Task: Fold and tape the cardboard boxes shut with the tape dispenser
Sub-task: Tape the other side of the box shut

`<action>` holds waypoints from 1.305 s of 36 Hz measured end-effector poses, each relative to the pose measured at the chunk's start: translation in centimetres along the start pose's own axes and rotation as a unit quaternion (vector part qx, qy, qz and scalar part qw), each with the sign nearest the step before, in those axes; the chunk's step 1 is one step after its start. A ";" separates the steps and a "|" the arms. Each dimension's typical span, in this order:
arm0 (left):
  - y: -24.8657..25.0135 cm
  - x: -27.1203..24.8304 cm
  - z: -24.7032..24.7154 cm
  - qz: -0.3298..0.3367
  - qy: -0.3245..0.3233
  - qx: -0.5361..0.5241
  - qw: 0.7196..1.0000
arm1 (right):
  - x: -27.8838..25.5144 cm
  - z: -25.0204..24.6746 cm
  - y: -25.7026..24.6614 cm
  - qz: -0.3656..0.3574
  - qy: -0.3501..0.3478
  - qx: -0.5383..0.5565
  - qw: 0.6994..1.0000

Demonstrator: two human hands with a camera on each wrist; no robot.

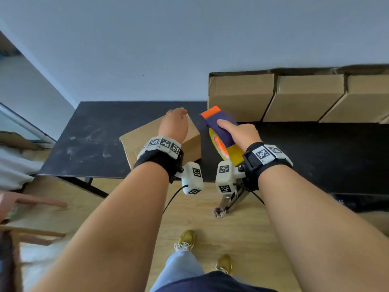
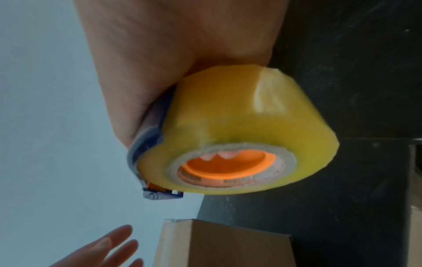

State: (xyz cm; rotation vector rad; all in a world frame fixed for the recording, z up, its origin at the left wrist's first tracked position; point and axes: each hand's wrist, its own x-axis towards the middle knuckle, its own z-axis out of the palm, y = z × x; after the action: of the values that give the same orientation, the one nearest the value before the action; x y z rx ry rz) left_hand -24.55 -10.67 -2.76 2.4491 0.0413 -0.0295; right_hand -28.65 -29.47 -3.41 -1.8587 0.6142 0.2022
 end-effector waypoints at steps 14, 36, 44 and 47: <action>2.2 1.9 -4.8 -0.186 -0.145 -0.340 0.911 | -2.8 -0.8 -4.6 -0.069 -0.116 -0.040 0.990; -1.2 5.8 -6.9 -0.216 -0.265 -0.327 0.881 | -2.2 1.9 -7.5 -0.053 -0.107 -0.039 0.992; -1.7 7.2 -6.3 -0.211 -0.225 -0.266 0.913 | -2.3 2.4 -7.9 -0.033 -0.103 -0.043 0.993; -1.7 7.9 -5.9 -0.174 -0.179 -0.218 0.943 | -2.5 2.5 -8.1 -0.025 -0.099 -0.042 0.994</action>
State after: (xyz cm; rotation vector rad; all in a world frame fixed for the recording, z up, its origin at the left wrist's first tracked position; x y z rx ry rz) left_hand -16.66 -5.38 0.44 1.9329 0.2884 -0.5623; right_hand -26.36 -24.36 3.45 -1.9052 0.4260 0.3797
